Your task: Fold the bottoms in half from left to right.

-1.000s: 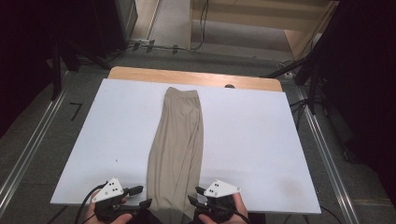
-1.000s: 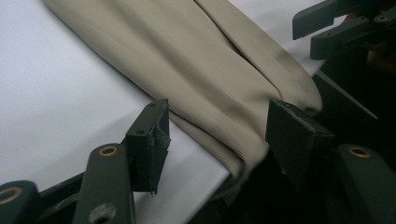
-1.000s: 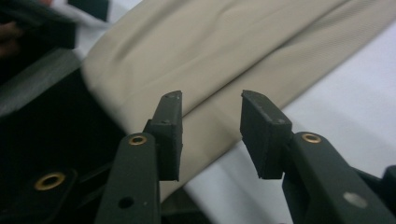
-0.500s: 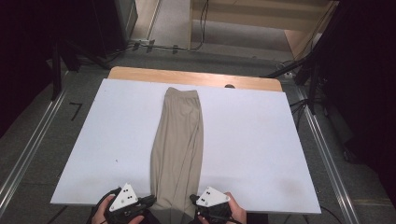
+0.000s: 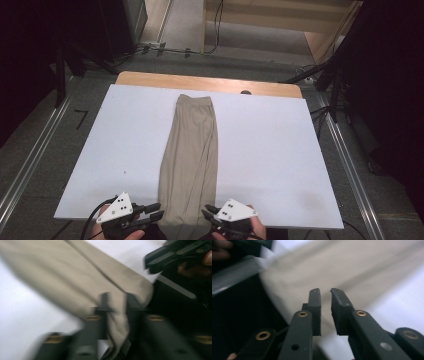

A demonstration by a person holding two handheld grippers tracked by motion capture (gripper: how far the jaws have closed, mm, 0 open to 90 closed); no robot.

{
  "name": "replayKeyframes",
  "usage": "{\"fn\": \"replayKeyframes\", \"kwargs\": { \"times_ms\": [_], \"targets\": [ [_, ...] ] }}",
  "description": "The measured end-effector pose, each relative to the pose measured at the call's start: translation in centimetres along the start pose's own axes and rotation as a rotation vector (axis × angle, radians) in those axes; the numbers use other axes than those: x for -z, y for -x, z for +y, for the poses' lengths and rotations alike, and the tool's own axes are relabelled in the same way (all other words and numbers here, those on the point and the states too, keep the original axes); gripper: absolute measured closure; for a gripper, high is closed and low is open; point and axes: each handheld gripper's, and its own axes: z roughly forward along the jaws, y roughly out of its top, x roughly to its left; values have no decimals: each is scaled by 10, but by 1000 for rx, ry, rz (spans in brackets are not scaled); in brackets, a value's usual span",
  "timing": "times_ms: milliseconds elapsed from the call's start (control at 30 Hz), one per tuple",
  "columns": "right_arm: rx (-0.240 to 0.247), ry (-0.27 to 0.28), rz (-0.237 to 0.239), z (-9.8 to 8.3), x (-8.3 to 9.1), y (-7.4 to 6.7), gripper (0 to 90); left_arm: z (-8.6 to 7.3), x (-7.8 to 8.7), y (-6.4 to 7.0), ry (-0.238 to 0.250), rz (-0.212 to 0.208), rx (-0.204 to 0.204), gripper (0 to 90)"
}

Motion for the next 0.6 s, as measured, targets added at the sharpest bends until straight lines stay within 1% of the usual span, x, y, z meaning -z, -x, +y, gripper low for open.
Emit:
{"fn": "replayKeyframes", "kwargs": {
  "times_ms": [33, 67, 100, 133, 167, 200, 233, 267, 300, 333, 367, 400, 433, 467, 500, 533, 567, 600],
  "targets": [
    [27, 18, 22, 8, -13, -16, 806, 0, -9, 2, -57, -28, -5, 900],
    [44, 9, 26, 12, -22, -24, 808, -1, -14, 3, -84, -26, -13, 900],
    [66, -9, 31, 14, -32, -31, 816, -2, -18, 4, -108, -11, -10, 900],
    [66, -9, 31, 14, -32, -31, 816, -2, -18, 4, -108, -11, -10, 900],
    [83, -29, 25, 14, -40, -36, 831, -4, -21, 3, -130, 2, -7, 900],
    [89, -82, -3, 9, -51, -39, 847, -8, -23, 2, -140, 5, 7, 900],
    [73, -68, 8, 6, -50, -36, 856, -8, -23, 2, -140, 5, 7, 900],
    [73, -68, 8, 6, -50, -36, 856, -8, -22, 0, -140, -4, 26, 900],
    [61, -74, 4, 4, -46, -33, 863, -8, -22, -1, -142, -3, 30, 900],
    [60, -90, -14, 3, -40, -29, 876, -8, -21, -1, -146, -2, 23, 900],
    [72, -107, -45, 1, -34, -24, 878, -8, -21, -1, -148, -1, 24, 900],
    [51, -119, -52, -6, -22, -14, 882, -7, -21, -1, -151, -2, 27, 900],
    [51, -119, -52, -6, -22, -14, 882, -7, -21, -1, -153, -3, 29, 900],
    [44, -160, -99, -10, -14, -6, 881, -7, -21, -2, -154, -9, 29, 900],
    [44, -160, -99, -10, -14, -6, 881, -7, -21, -3, -156, -18, 35, 900],
    [31, -174, -116, -13, -7, 1, 881, -7, -21, -5, -154, -25, 45, 900],
    [11, -180, -132, -13, -5, 4, 880, -7, -21, -5, -154, -27, 43, 900],
    [11, -180, -132, -13, -5, 4, 880, -7, -21, -5, -154, -27, 43, 900]
  ]
}}
